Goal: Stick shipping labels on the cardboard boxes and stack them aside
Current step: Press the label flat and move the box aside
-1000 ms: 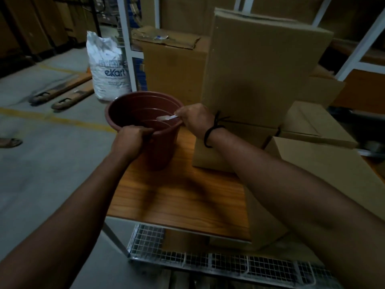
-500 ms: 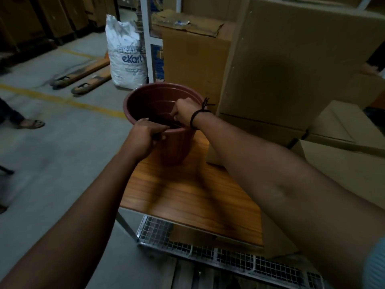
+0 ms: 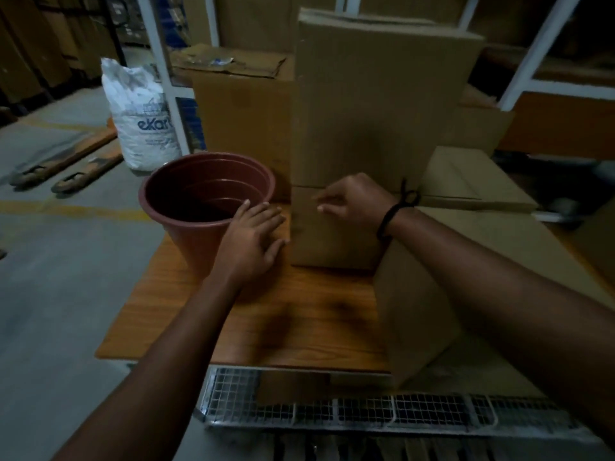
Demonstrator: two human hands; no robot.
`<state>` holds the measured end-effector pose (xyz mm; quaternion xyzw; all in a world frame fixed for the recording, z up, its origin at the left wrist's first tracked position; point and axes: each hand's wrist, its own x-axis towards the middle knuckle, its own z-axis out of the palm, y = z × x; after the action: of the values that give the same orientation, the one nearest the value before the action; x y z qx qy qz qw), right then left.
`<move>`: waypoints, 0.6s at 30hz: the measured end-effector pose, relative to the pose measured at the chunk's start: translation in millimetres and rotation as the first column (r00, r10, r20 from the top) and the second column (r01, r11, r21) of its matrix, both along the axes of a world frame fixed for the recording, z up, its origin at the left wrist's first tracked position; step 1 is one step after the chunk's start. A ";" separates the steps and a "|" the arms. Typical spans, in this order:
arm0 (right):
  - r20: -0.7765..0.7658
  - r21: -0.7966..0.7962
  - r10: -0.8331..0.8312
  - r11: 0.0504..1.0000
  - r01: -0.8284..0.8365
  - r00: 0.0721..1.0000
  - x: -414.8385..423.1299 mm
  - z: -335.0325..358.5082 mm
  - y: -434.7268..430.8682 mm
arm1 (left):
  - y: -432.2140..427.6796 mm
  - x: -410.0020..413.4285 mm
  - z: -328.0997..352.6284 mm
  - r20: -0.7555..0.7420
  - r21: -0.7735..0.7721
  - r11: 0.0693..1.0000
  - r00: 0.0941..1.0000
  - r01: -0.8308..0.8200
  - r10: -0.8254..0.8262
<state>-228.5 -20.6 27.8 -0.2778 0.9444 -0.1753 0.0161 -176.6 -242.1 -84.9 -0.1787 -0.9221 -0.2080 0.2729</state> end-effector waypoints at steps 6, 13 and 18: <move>-0.012 0.014 -0.224 0.975 0.224 0.975 54.1 3.4 118.8 | 118.8 20.3 14.3 0.187 0.178 0.949 0.938 0.261 -0.293; 0.112 -0.066 -0.466 0.878 0.475 0.877 84.2 -10.1 237.8 | 215.9 43.3 5.4 0.150 0.127 0.818 0.804 0.561 -0.575; 0.185 0.135 -0.385 0.921 0.365 0.904 90.5 -32.0 266.8 | 236.5 42.3 -9.9 0.145 0.199 0.827 0.819 0.525 -0.555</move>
<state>-138.1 246.2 -4.2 -0.0699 0.9806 -0.1572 0.0941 -134.3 -5.6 -94.8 -0.3907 -0.8373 -0.3623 0.1225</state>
